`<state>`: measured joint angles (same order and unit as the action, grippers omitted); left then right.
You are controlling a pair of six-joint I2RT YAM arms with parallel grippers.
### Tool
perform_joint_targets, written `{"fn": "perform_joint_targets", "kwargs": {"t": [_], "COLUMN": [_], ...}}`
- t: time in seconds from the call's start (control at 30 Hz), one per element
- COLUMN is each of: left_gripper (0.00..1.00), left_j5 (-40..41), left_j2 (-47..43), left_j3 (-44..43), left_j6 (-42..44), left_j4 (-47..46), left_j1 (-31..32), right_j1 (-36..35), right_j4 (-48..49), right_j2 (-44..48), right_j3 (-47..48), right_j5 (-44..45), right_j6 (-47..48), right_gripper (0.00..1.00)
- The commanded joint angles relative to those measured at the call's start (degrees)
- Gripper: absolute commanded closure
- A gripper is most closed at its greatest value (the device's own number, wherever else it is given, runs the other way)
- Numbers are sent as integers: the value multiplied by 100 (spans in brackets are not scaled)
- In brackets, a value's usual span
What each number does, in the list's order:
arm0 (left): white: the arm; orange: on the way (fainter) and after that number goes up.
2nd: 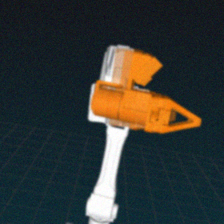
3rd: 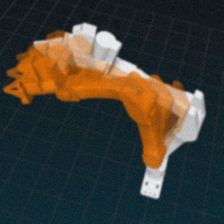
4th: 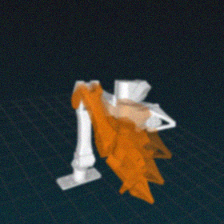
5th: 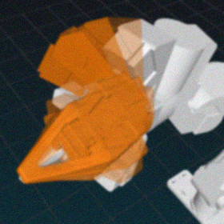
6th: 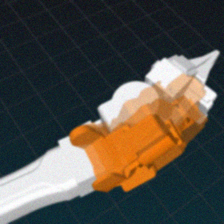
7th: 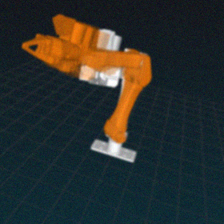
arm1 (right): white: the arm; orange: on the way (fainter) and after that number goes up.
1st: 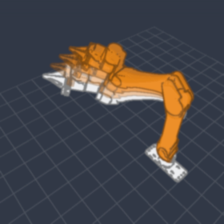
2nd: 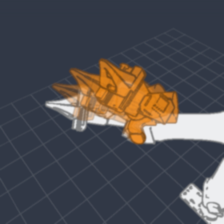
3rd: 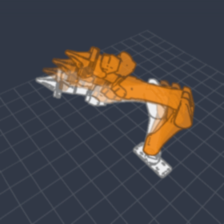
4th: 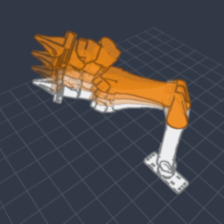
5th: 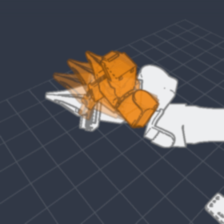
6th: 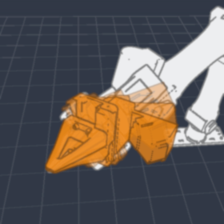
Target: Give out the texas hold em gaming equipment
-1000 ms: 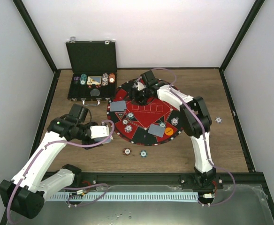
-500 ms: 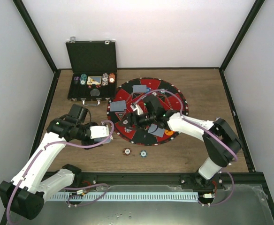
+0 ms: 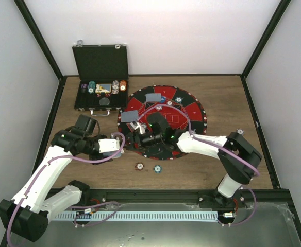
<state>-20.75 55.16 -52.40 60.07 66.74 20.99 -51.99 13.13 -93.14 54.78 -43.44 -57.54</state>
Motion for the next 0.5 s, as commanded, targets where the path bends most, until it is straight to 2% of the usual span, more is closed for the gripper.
{"fn": "perform_joint_targets", "kwargs": {"t": [0.0, 0.47], "left_gripper": [92, 92], "left_j5": [-126, -144], "left_j2": [-77, -84], "left_j3": [-155, -156], "left_j6": [55, 48], "left_j4": [54, 56], "left_j1": [-10, -13], "right_j1": [-139, -391], "right_j4": [318, 1118], "right_j2": [-277, -1089], "right_j3": [287, 640], "right_j5": [-18, -270], "right_j6": [-74, -466], "right_gripper": [23, 25]}}
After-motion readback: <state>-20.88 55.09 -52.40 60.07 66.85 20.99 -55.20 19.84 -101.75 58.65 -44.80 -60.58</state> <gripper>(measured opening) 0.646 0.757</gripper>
